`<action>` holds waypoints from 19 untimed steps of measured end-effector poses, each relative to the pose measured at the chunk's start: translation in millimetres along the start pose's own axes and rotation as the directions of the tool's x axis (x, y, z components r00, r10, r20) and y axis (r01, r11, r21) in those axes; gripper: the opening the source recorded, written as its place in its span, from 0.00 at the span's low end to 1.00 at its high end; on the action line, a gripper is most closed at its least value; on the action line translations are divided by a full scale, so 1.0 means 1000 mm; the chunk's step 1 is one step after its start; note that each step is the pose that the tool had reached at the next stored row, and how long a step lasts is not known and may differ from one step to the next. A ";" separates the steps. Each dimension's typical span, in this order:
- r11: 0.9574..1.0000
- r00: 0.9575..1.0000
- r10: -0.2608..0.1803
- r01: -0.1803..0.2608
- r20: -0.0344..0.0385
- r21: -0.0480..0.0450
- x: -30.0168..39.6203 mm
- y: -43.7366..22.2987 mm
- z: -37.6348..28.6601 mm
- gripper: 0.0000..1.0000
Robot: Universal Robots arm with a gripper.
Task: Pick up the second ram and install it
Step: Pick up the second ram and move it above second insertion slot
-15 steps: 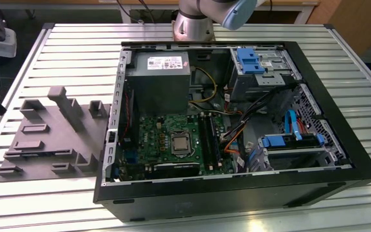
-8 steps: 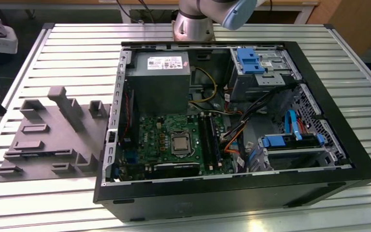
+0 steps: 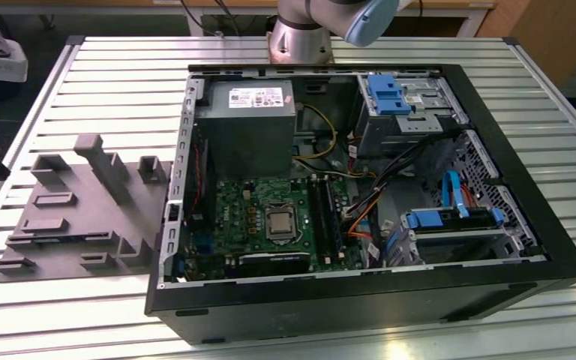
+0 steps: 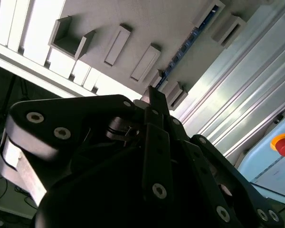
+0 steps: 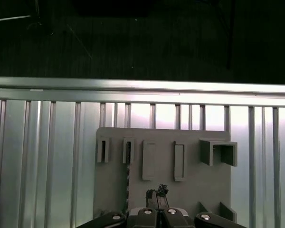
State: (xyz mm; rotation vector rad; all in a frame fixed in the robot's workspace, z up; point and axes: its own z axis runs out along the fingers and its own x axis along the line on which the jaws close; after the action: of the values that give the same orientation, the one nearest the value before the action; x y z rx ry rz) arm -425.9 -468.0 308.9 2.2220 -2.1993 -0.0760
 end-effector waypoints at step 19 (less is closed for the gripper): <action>1.000 1.000 0.026 -0.026 0.001 0.001 0.0008 -0.0003 0.0063 0.11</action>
State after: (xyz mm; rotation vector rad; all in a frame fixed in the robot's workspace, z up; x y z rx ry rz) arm -425.9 -468.6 302.7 2.1937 -2.2282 -0.0763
